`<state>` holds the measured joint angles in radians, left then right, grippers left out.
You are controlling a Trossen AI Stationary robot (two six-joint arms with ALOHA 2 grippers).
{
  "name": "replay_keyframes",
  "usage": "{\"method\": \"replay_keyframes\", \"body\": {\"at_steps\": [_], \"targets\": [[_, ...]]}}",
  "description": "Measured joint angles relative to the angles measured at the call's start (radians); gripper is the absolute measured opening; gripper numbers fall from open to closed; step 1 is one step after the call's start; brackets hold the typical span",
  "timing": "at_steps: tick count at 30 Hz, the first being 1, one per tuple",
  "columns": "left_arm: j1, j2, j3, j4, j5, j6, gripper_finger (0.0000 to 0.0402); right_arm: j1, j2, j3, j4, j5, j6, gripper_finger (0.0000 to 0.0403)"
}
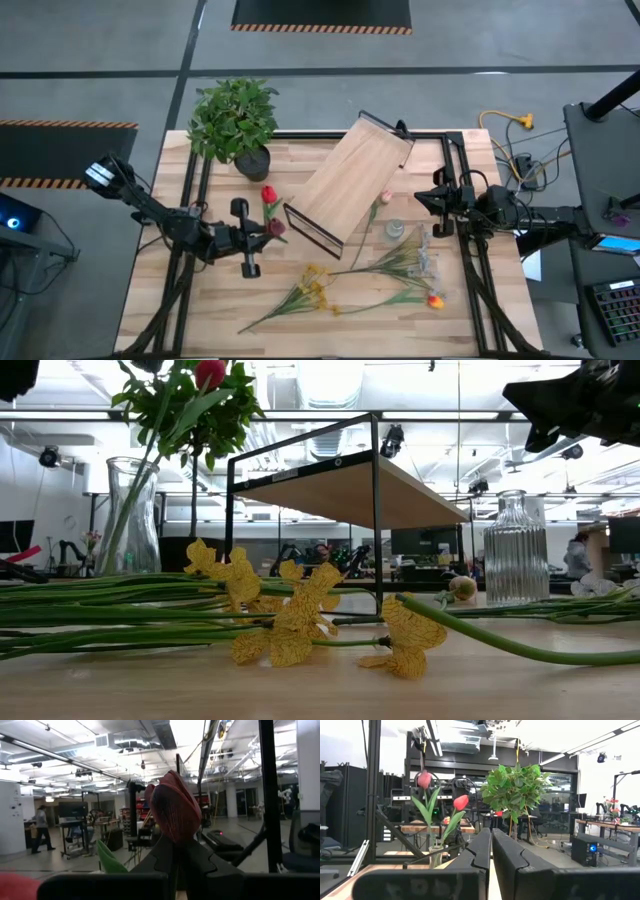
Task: Pick and place flowers into a vace then onto a shelf
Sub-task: Put the dark red flower into the left transparent vase
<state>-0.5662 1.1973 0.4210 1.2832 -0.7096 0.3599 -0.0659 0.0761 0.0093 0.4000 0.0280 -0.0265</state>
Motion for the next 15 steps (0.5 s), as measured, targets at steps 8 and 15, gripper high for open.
{"method": "replay_keyframes", "body": {"at_steps": [8,15], "targets": [[0.0,-0.001,-0.065,0.0,0.0,-0.008,0.0005,0.0,0.0,0.0,0.0,0.0,0.0,0.0009],[0.0,-0.009,-0.067,0.0,-0.06,0.006,0.0046,0.0,0.0,0.0,0.0,0.0,0.0,0.0009]]}}
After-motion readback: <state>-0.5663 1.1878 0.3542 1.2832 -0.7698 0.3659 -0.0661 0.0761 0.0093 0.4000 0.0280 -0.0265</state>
